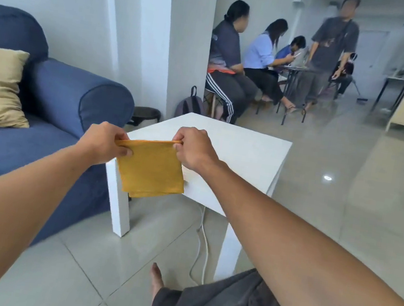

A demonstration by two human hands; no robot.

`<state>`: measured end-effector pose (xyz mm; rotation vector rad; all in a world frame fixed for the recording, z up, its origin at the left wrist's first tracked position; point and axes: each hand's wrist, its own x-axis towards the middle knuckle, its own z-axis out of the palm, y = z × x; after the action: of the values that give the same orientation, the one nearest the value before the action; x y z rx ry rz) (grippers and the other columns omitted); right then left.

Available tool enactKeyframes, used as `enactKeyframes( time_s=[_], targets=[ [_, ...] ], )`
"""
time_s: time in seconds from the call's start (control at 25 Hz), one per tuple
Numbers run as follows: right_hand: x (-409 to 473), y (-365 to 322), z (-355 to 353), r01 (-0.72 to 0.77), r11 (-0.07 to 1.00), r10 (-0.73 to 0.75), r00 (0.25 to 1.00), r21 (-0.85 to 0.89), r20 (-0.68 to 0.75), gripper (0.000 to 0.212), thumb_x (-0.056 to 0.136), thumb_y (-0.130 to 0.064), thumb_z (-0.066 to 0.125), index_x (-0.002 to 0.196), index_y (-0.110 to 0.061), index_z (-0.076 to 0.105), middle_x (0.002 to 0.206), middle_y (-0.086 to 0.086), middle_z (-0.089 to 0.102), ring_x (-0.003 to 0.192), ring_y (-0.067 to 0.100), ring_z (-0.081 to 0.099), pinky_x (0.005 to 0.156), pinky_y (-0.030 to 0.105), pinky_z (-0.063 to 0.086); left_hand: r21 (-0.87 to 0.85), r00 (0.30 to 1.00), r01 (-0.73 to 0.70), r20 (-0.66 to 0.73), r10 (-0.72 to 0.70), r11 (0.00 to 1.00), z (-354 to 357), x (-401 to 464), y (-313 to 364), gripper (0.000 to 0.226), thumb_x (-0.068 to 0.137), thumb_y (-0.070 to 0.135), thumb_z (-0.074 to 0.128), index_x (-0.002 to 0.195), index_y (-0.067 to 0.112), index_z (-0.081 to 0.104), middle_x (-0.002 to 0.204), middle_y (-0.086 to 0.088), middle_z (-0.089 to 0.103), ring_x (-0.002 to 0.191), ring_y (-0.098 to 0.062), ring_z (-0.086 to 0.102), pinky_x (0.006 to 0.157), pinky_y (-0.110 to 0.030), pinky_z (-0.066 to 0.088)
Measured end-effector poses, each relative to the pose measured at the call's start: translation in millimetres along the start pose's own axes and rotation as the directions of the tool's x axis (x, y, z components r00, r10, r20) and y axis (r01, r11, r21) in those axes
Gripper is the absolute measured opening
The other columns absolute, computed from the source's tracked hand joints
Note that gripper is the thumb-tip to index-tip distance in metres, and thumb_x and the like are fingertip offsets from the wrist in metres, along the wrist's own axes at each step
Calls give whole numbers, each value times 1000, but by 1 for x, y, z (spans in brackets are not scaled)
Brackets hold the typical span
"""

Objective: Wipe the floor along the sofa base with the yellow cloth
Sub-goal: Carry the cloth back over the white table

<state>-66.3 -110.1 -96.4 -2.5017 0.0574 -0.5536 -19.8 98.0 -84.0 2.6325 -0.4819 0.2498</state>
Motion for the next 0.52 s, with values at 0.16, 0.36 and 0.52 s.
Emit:
enactKeyframes(
  time_s=[0.16,0.36,0.52],
  targets=[
    [-15,38,-69,-66,998,66,997,-17,-45,12,91,-10,65,100,-13,73,109,7,70,104,24,64,90,33,54,-35,986,-117,114,120,993,6,16,66,20,81,26,78,95,12,71,88,-7,65,89,-26,57,76,-33,40],
    [-27,100,-112,-211,977,208,976,-42,-57,12,92,-10,66,101,-13,73,96,6,67,94,21,61,79,24,42,-26,950,-244,196,244,969,49,43,130,30,85,28,74,107,8,71,94,-7,64,92,-26,58,81,-34,45],
    [-19,147,-106,-308,951,306,949,-16,-70,12,92,-10,66,101,-13,74,98,7,67,96,22,62,82,26,47,-10,955,-238,181,236,971,94,64,156,28,88,25,70,110,9,70,106,-10,65,93,-24,52,79,-32,40]
  ],
)
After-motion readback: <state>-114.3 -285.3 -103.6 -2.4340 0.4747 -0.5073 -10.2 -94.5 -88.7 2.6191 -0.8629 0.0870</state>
